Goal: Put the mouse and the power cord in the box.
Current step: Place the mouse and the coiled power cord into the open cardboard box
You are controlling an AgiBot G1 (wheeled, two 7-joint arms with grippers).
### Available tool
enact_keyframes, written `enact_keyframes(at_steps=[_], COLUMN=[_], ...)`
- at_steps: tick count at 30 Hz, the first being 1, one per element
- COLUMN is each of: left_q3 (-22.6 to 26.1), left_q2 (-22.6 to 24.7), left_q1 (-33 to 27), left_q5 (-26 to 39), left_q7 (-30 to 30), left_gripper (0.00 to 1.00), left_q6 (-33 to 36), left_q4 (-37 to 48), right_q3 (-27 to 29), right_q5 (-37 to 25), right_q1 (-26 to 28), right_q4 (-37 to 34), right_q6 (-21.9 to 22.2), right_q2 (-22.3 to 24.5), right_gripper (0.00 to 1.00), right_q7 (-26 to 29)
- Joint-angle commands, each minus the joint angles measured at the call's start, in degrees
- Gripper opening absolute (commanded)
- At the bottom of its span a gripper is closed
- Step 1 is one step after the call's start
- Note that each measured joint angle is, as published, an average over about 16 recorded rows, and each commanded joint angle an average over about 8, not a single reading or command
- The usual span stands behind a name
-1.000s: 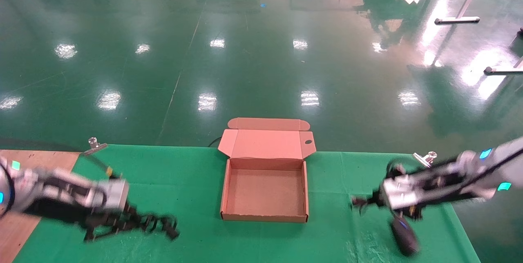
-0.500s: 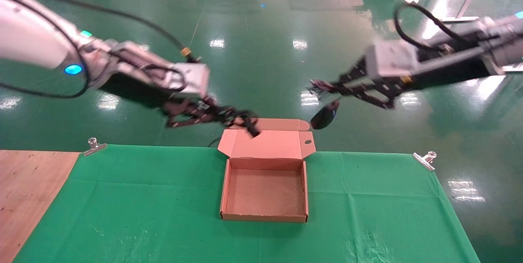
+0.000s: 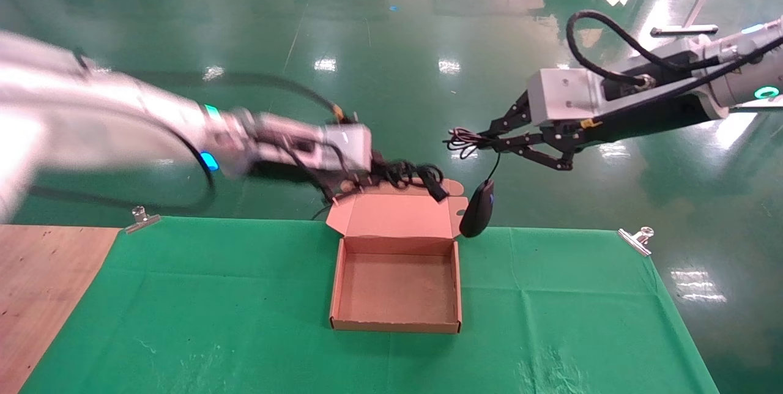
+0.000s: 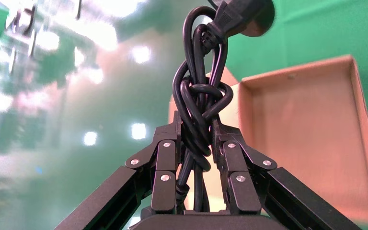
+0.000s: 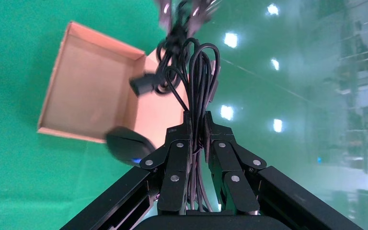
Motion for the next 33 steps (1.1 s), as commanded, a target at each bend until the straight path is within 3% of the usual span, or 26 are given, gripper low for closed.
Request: enact_keyframes(at_steps=[1,7,14,16,22,23,24,33], left_q3=[-1.81,-0.73,8.17,11.15,19.67,20.88,22.0,29.48], left_q2=[0.52,1.17,1.2,1.17,1.12,1.11,1.09,0.95], left_q1=[3.73,16.01,22.76,23.56,24.34,24.27,24.18,23.17], left_q5=[-2.45,-7.38,-9.21,-9.13,-7.73,-7.65,-7.65,-9.24], left_q7=[1.32,-1.44,-6.13,-7.49,-11.96,-12.79,-13.59,-19.22], left_gripper=[0.0,0.0,0.0,0.13,0.88,0.96,1.0,1.0], left_q6=[-5.51,-18.55,-25.89,-27.49,-32.84,-33.47,-34.02,-36.85], left_q4=[0.06,-7.77,-14.4,-15.08,-16.31,-16.6,-16.95,-18.63], right_q3=[0.06,-0.3,-0.99,-1.11,-1.19,-1.18,-1.17,-1.12], right_q5=[0.14,-0.28,-1.23,-1.41,-1.56,-1.55,-1.54,-1.39], right_q1=[0.07,-0.77,-2.65,-3.19,-4.3,-4.48,-4.66,-6.58], right_q4=[-0.61,-1.71,-3.0,-3.45,-4.84,-5.07,-5.31,-7.13], right_q6=[-0.6,-1.25,-0.38,0.1,1.58,1.77,1.92,2.52], right_q2=[0.34,0.6,0.33,0.27,0.03,-0.07,-0.17,-1.47], right_gripper=[0.0,0.0,0.0,0.0,0.0,0.0,0.0,0.0], right_q7=[-0.54,-1.56,-2.67,-2.95,-3.74,-3.88,-4.02,-4.96])
